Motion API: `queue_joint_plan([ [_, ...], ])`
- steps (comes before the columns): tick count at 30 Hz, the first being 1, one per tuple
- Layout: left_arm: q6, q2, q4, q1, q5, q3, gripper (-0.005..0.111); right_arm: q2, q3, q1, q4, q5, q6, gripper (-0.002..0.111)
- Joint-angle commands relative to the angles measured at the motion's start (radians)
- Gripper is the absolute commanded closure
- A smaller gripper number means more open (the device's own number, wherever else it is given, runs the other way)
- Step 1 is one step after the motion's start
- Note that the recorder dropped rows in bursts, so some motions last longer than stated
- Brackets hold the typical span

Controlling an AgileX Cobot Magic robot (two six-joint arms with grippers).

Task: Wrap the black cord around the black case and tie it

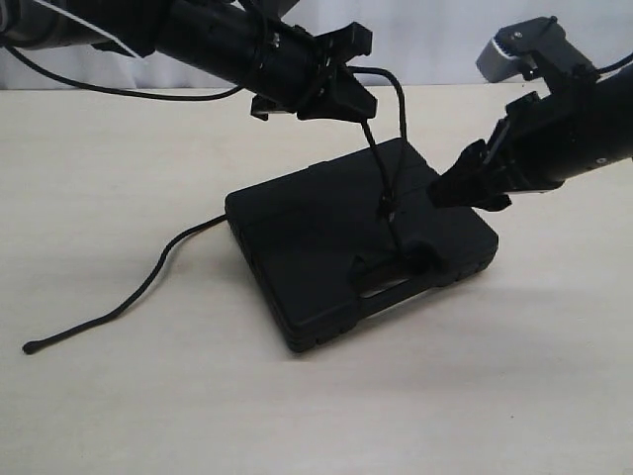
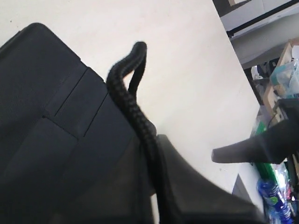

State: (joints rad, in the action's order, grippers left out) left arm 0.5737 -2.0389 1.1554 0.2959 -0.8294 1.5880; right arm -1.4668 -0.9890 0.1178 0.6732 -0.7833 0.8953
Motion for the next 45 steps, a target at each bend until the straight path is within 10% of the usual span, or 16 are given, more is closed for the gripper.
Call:
queue_joint_plan([
  [1,0.118,0.003,0.009,0.007,-0.009,0.008,0.107,-0.016,0.039,0.002,0.230,0.082,0.176,0.048],
  [19,0.240,0.003,0.007,0.007,-0.005,0.008,0.107,-0.239,0.087,0.167,0.524,0.391,0.399,0.050],
  [23,0.274,0.003,-0.043,0.007,0.002,0.008,0.095,-0.240,0.087,0.197,0.535,0.460,0.399,0.098],
  [25,0.274,0.003,-0.074,0.007,0.019,0.008,0.076,-0.240,0.087,0.197,0.592,0.460,0.396,0.104],
  [29,0.256,0.069,-0.285,-0.046,0.103,0.012,0.050,-0.240,0.087,0.197,0.604,0.465,0.381,0.104],
  [35,-0.096,0.113,-0.746,-0.228,-0.117,0.008,0.048,-0.240,0.087,0.197,0.604,0.465,0.373,0.104],
  [45,0.049,0.061,-1.018,-0.200,-0.295,-0.122,0.049,-0.240,0.087,0.197,0.593,0.463,0.375,0.104],
])
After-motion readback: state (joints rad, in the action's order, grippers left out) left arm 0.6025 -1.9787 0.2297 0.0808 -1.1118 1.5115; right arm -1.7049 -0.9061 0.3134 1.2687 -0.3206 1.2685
